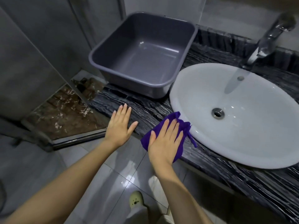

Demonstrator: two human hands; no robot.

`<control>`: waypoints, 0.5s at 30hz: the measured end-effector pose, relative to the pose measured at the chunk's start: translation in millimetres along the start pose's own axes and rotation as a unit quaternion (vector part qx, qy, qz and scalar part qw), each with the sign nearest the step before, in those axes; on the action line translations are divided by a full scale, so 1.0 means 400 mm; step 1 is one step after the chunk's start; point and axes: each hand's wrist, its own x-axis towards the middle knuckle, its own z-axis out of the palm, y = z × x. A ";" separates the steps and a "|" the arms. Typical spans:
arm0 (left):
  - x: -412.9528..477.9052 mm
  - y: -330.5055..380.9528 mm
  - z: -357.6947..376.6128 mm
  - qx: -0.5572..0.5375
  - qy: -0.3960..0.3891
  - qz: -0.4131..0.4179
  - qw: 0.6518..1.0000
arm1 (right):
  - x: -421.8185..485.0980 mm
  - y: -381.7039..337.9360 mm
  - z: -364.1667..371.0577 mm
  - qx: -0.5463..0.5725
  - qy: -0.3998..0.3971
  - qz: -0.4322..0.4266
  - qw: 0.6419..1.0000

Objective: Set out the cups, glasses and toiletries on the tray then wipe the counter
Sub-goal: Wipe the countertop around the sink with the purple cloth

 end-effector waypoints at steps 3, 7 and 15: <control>0.006 -0.016 -0.012 -0.014 -0.008 0.012 1.000 | 0.028 -0.018 -0.001 -0.014 -0.010 -0.016 1.000; 0.027 -0.073 -0.026 -0.020 -0.014 0.022 0.999 | 0.067 -0.033 0.000 -0.022 -0.041 -0.085 0.995; 0.050 -0.084 -0.061 -0.163 -0.021 0.026 0.986 | 0.142 -0.059 -0.007 -0.004 -0.075 -0.293 0.953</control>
